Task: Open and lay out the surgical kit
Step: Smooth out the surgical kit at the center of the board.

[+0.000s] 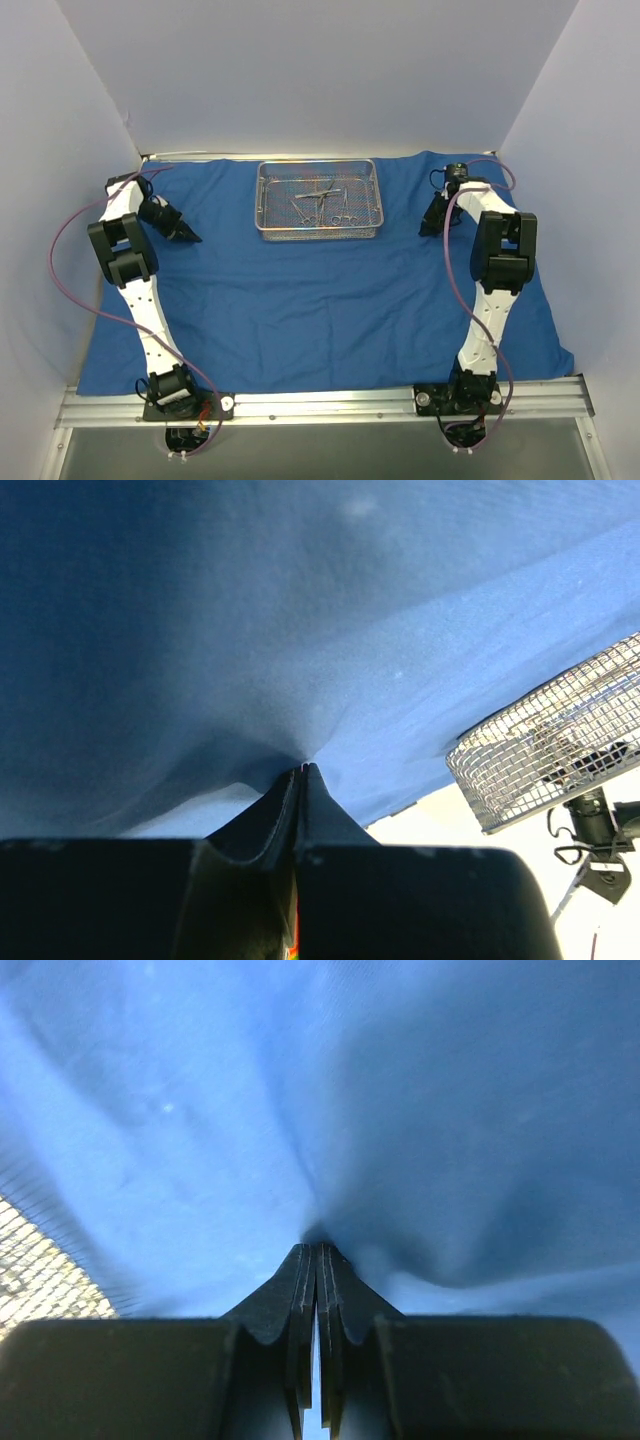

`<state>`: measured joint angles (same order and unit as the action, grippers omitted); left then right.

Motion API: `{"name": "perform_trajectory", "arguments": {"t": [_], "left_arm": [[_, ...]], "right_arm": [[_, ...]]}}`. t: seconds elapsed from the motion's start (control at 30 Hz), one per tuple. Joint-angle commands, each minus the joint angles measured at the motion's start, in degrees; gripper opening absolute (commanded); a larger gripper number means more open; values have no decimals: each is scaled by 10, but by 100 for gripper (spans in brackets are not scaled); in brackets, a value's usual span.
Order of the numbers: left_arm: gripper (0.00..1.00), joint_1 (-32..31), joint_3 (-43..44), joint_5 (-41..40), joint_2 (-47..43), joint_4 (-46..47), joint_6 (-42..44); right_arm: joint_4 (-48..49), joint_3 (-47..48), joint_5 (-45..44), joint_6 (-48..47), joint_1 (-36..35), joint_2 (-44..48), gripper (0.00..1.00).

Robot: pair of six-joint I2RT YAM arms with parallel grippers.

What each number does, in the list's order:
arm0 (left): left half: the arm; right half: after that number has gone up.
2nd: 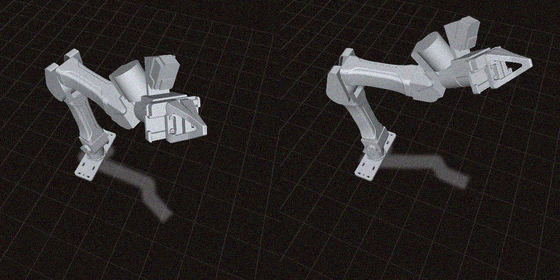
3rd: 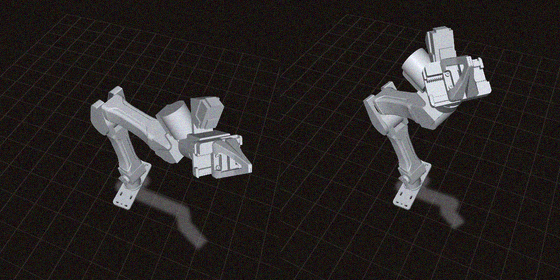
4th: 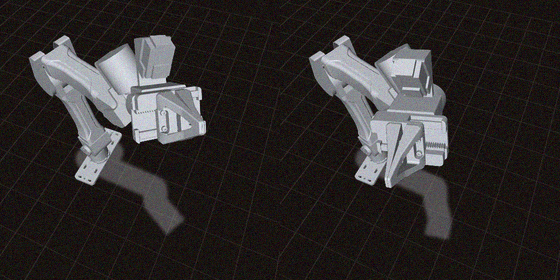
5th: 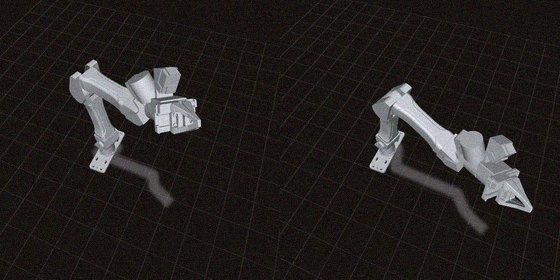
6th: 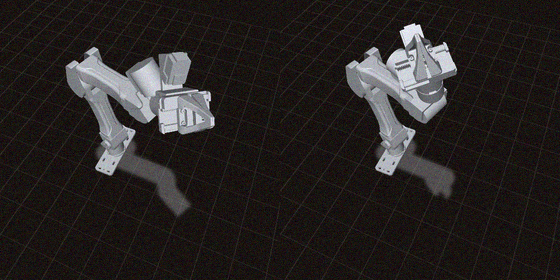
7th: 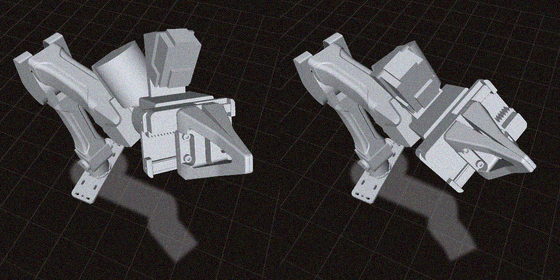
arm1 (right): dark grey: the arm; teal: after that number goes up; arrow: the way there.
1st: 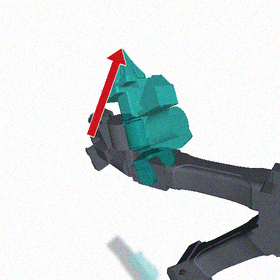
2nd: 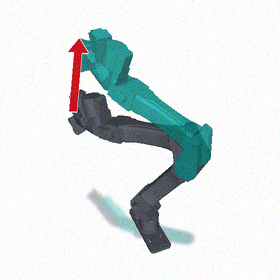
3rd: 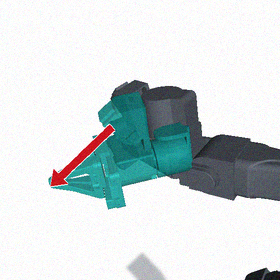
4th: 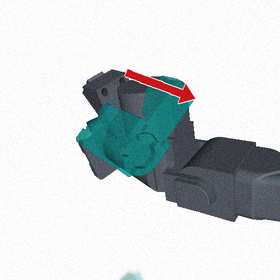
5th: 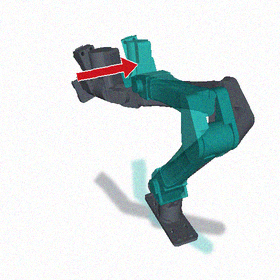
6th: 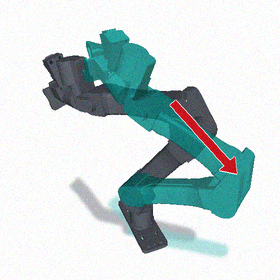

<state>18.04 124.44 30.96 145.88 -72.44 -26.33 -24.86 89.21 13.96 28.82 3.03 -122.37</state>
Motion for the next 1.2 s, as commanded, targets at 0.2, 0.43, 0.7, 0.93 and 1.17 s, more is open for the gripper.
{"name": "perform_trajectory", "arguments": {"t": [0.2,0.43,0.7,0.93,1.17], "left_arm": [[9,-21,-96,-92,-139,103,18],[23,-25,-242,-130,-320,128,5],[21,-3,-405,-156,-373,152,28],[14,7,-432,-173,-319,166,25],[13,29,-395,-201,-243,163,54]], "right_arm": [[-147,90,-122,-95,-46,16,16],[-169,-37,-72,-66,-79,151,35],[-81,-195,-24,-25,-91,195,0],[-82,-239,-83,-52,-33,172,0],[-110,-240,-164,-97,18,179,0]]}}
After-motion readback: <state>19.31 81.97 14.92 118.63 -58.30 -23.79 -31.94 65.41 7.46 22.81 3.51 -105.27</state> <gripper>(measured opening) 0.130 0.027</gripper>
